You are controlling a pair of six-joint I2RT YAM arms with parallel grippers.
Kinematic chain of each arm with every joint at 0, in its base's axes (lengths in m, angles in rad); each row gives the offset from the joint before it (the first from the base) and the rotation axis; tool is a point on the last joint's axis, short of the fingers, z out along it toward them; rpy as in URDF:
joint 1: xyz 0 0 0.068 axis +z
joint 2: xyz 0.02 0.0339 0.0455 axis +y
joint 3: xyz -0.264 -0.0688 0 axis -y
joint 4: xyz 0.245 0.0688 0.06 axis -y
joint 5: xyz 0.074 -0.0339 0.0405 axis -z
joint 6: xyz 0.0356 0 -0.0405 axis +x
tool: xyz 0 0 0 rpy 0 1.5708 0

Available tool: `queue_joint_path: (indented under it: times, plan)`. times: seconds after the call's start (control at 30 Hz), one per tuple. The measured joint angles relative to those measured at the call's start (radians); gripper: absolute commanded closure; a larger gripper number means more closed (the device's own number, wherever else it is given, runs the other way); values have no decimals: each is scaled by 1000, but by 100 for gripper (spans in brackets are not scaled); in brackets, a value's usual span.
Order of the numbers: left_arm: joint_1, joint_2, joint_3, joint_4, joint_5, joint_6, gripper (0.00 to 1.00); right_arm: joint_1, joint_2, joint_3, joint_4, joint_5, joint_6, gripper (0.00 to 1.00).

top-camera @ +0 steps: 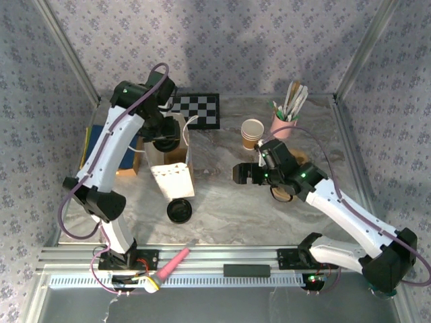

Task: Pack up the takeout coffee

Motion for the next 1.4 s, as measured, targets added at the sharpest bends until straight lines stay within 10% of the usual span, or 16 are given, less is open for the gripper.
queue_joint_path:
  times: [1.4]
  plan:
    - [-43, -33, 280, 1, 3, -44, 49, 59, -3, 28, -6, 14, -18, 0]
